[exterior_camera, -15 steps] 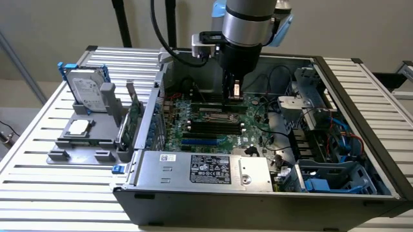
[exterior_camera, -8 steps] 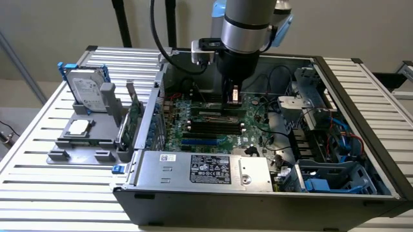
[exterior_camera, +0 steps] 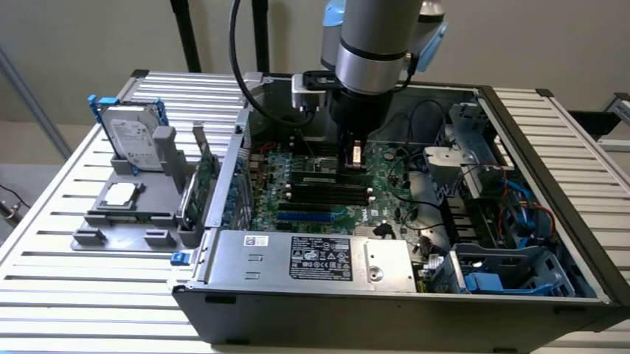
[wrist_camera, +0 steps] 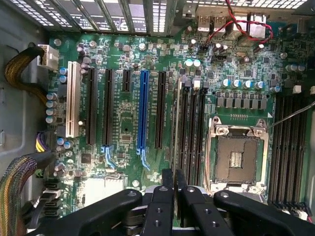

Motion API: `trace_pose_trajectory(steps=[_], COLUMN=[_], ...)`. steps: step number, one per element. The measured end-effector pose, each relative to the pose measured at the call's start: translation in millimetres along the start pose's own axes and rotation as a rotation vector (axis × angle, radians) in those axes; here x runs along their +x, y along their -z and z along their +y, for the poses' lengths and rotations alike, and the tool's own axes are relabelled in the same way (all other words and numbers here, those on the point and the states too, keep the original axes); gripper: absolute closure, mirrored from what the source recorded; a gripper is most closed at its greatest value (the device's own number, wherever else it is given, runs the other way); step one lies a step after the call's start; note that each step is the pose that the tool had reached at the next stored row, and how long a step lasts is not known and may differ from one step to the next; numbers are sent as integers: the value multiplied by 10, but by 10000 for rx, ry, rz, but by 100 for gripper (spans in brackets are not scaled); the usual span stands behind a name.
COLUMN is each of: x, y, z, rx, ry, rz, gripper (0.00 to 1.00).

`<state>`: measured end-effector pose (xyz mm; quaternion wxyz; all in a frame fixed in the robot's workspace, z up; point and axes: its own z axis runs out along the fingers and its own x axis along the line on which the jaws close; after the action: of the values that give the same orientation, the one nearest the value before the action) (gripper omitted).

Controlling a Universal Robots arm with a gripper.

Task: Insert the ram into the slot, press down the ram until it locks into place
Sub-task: 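Insert the ram into the slot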

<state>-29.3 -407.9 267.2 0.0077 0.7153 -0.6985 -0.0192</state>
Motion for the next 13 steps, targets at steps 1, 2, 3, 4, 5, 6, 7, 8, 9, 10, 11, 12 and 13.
trace_pose_trajectory(steps=[1, 2, 3, 4, 5, 6, 7, 8, 9, 10, 11, 12, 13], x=[0, 0, 0, 0, 0, -1, -2, -2, -3, -3, -5, -7, -11], y=[-18, -37, -54, -72, -90, -110, -128, -146, -163, -181, -201, -218, -236], z=[-1, -1, -3, -4, -5, -7, -9, -10, -12, -14, -15, -17, -19], rx=[-1, 0, 0, 0, 0, 0, 0, 0, 0, 0, 0, 0, 0], ry=[-2, -3, -5, -6, -6, -6, -6, -6, -6, -6, -6, -5, -5], rz=[1, 0, 0, 0, 1, 1, 1, 0, 0, 0, 1, -1, 1], gripper=[87, 87, 87, 87, 87, 87, 87, 87, 87, 87, 87, 87, 87])
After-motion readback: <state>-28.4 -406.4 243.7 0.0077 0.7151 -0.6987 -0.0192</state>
